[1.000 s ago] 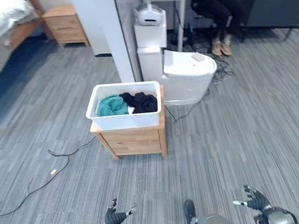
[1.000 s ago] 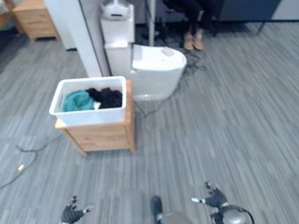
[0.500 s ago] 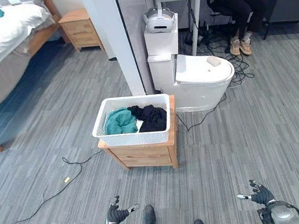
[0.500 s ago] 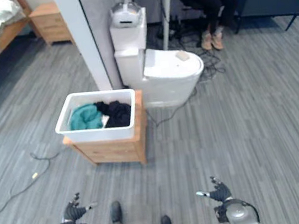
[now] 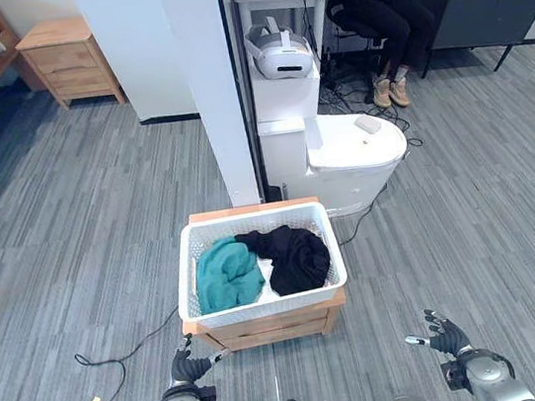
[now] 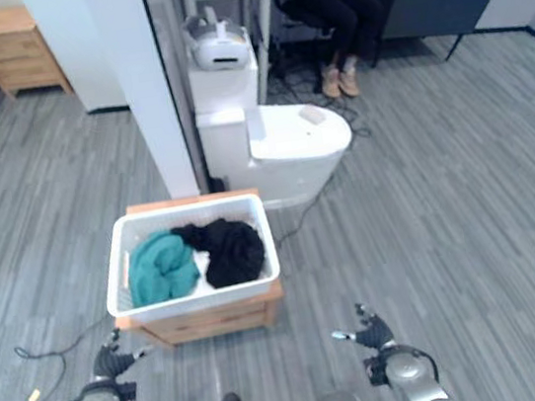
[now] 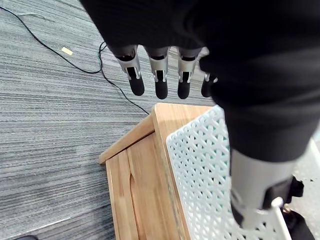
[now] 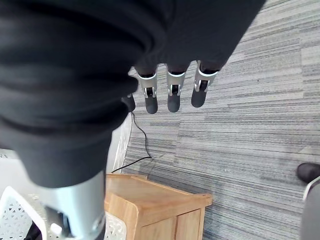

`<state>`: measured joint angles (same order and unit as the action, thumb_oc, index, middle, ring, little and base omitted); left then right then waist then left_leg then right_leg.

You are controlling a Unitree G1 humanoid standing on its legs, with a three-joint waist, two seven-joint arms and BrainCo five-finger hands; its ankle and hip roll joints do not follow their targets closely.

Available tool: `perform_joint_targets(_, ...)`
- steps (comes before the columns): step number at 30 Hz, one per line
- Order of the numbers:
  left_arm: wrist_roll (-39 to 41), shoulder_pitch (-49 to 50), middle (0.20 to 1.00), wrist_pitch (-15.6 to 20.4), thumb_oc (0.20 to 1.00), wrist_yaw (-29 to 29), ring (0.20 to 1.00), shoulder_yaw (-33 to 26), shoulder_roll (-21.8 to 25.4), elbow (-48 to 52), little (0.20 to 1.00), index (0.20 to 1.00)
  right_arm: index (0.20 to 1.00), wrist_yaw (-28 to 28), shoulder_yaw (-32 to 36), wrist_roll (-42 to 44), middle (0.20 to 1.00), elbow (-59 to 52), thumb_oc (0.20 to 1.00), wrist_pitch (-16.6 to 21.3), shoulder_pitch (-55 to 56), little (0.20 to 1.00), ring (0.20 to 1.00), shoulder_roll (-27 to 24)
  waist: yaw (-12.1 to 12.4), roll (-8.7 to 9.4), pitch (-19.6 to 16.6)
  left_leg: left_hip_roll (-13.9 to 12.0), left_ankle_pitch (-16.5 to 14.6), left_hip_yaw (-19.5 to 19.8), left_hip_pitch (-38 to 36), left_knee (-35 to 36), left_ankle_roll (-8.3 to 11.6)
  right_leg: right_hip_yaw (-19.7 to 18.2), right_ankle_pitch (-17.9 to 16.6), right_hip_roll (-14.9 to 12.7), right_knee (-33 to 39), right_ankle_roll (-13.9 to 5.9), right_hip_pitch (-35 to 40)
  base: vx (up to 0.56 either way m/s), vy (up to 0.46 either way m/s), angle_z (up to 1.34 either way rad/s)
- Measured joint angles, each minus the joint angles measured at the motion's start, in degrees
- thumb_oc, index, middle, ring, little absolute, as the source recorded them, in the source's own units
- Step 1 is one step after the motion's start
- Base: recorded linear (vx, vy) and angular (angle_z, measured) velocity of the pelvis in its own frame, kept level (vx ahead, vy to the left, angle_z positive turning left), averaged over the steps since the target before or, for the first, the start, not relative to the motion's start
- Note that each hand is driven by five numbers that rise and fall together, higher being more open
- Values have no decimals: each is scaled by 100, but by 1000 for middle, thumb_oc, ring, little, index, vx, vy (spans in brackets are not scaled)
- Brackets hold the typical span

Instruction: Grab the laundry basket,head to the washer,open it,put in the laundry and shut it.

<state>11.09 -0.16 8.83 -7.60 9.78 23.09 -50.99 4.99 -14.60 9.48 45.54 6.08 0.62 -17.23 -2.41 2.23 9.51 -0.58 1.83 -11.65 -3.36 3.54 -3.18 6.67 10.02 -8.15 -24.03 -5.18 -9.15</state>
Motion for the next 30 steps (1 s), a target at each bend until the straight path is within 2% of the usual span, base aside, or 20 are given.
perform_joint_targets(1,3,33,1000,4,1000,-1,1000,-54,-2,-9,1000,1000,1000,-1,-18,0,1000,7,1000,0,17,1000,1000,1,-25,3,13,40,-47,-7,-92,62,18,246,-4,99,56,0,-156,119,-3,13)
perform_joint_targets(3,4,194,1000,-14,1000,1,1000,-108,-14,-143,1000,1000,1000,5,-140,-1,1000,51,1000,1,72,1000,1000,-1,-84,165,5,213,-144,2,-266,94,65,720,-88,270,448,60,-371,167,-91,26)
perform_joint_targets(4,4,263,1000,-13,1000,3,1000,-108,-23,-143,1000,1000,1000,0,-159,-11,1000,73,1000,-9,88,1000,1000,-1,-42,203,-8,245,-190,-8,-338,91,109,750,-170,307,572,117,-343,190,-133,41)
perform_joint_targets(6,3,504,1000,-12,1000,23,1000,-121,-60,-125,1000,1000,1000,7,-138,-45,1000,54,1000,3,155,1000,1000,-6,-53,147,-5,175,-358,181,-388,-87,347,425,-381,532,841,220,-53,92,-65,34)
perform_joint_targets(7,3,611,1000,-10,1000,31,1000,-138,-62,-122,1000,1000,1000,10,-103,-46,1000,70,1000,4,189,1000,1000,-12,-39,120,-8,132,-412,198,-394,-173,431,486,-474,563,970,321,55,45,-26,33)
perform_joint_targets(8,7,675,1000,-13,1000,27,1000,-194,-51,-126,1000,1000,1000,15,-98,-45,1000,89,1000,0,185,1000,1000,-32,8,127,-11,110,-420,250,-356,-378,447,556,-707,600,1159,457,172,44,-25,21)
perform_joint_targets(9,8,742,1000,-15,1000,29,1000,-225,-64,-126,1000,1000,1000,19,-98,-45,1000,50,1000,1,178,1000,1000,-63,61,119,-7,93,-420,287,-336,-526,450,550,-704,615,1250,475,263,29,34,6)
perform_joint_targets(10,9,775,1000,-16,1000,26,1000,-250,-82,-140,1000,1000,1000,26,-98,-45,1000,15,1000,4,181,1000,1000,-105,106,103,3,99,-421,312,-250,-778,453,515,-699,616,1362,583,345,9,67,-6)
perform_joint_targets(11,11,807,1000,-14,1000,21,1000,-309,-137,-145,1000,1000,1000,35,-101,-45,1000,-42,1000,6,127,1000,1000,-214,138,96,13,106,-484,371,38,-1354,543,427,-825,573,1650,807,563,21,104,-15)
perform_joint_targets(12,12,834,1000,-10,1000,8,1000,-339,-186,-140,1000,1000,1000,58,-99,-46,1000,-209,1000,9,166,1000,1000,-336,157,57,14,83,-565,474,120,-1370,655,398,-1014,589,1882,856,683,35,106,-20)
perform_joint_targets(14,12,827,1000,-9,1000,-21,1000,-354,-210,-101,1000,1000,1000,105,-96,-45,1000,-445,1000,19,95,1000,1000,-500,124,-58,42,-101,-577,538,237,-1230,712,388,-1117,639,2113,853,842,54,142,-15)
perform_joint_targets(16,200,913,1000,9,1000,-132,1000,-467,-208,486,1000,1000,1000,135,-104,-55,1000,-1000,1000,24,121,1000,1000,-686,119,-100,24,-250,-509,797,311,-702,726,335,-1206,706,2375,739,926,59,126,-24)
perform_joint_targets(18,236,803,1000,79,1000,-160,1000,-549,-210,760,1000,1000,1000,195,-90,-66,1000,-1203,1000,57,103,1000,1000,-791,84,-161,-7,-409,-242,866,294,-377,726,380,-1266,807,2588,705,1099,86,138,-8)
perform_joint_targets(20,376,729,1000,117,1000,-161,1000,-603,-210,961,1000,1000,1000,228,-102,-180,1000,-1578,1000,19,187,1000,1000,-929,75,-186,-42,-433,-74,877,167,-172,699,365,-1287,912,2746,672,1237,49,169,-7)
perform_joint_targets(21,448,630,1000,186,1000,-165,1000,-614,-194,959,1000,1000,1000,233,-95,-293,1000,-1751,1000,31,115,1000,1000,-1024,74,-325,-114,-469,32,879,109,-137,635,339,-1302,1027,2760,649,1233,34,181,-10)
perform_joint_targets(23,457,530,1000,198,1000,-190,1000,-656,-165,950,1000,1000,1000,232,-143,-362,1000,-1857,1000,24,33,1000,1000,-1013,100,-229,-137,-350,95,827,75,-11,591,262,-1306,912,2711,558,1163,25,114,-13)
perform_joint_targets(26,457,361,1000,191,1000,-372,1000,-682,-12,916,1000,1000,1000,239,-442,-511,1000,-1801,1000,-3,-615,1000,1000,-869,103,-227,-134,-143,122,693,20,112,492,120,-1401,704,2751,385,1133,9,106,-15)
perform_joint_targets(27,453,203,1000,188,1000,-415,1000,-675,96,837,1000,1000,1000,239,-643,-514,1000,-1711,1000,-37,-912,1000,1000,-783,108,-229,-132,-106,115,653,21,112,429,87,-1424,667,2770,346,1124,-8,59,-16)
perform_joint_targets(30,390,-399,1000,195,1000,-657,1000,-661,267,363,1000,1000,1000,245,-1052,-576,1000,-1438,1000,-30,-1615,1000,1000,-290,130,-245,-126,-26,111,559,29,112,426,4,-1476,578,2844,268,1103,-40,40,-14)
